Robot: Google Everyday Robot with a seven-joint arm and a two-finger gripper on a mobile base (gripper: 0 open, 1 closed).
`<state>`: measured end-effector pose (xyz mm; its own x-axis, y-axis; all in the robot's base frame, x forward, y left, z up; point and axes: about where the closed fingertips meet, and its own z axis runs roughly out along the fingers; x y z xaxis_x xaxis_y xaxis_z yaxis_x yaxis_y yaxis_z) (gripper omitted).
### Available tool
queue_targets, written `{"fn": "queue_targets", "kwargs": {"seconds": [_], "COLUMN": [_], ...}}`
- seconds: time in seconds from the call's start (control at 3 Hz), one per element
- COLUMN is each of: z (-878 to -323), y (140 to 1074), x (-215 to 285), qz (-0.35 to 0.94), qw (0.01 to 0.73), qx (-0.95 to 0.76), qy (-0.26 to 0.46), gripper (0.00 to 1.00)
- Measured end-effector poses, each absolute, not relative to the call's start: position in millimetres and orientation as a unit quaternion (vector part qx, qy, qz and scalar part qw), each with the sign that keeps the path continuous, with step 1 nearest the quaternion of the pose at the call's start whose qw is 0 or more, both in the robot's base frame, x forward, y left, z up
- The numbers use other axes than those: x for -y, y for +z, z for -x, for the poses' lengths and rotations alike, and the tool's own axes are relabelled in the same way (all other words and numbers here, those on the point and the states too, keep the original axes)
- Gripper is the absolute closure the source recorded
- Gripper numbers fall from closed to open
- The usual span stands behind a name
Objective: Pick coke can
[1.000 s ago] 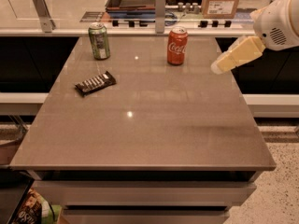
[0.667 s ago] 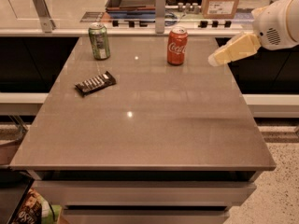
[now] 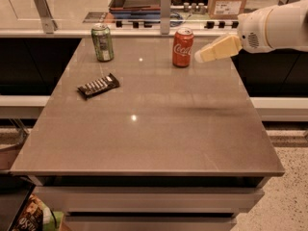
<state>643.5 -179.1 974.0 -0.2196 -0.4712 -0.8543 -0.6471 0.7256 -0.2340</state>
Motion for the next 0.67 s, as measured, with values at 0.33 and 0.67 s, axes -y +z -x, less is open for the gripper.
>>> {"fn": "queue_targets", "kwargs": {"seconds": [0.33, 0.67], "z": [-664.8, -702.1], "y": [961.6, 940.6], "x": [158.6, 132.1], "qz": [0.363, 0.374], "qw": [0.514, 0.523], "qx": [-0.769, -0.753], "qy": [0.109, 0.138], "gripper": [0.00, 0.00]}}
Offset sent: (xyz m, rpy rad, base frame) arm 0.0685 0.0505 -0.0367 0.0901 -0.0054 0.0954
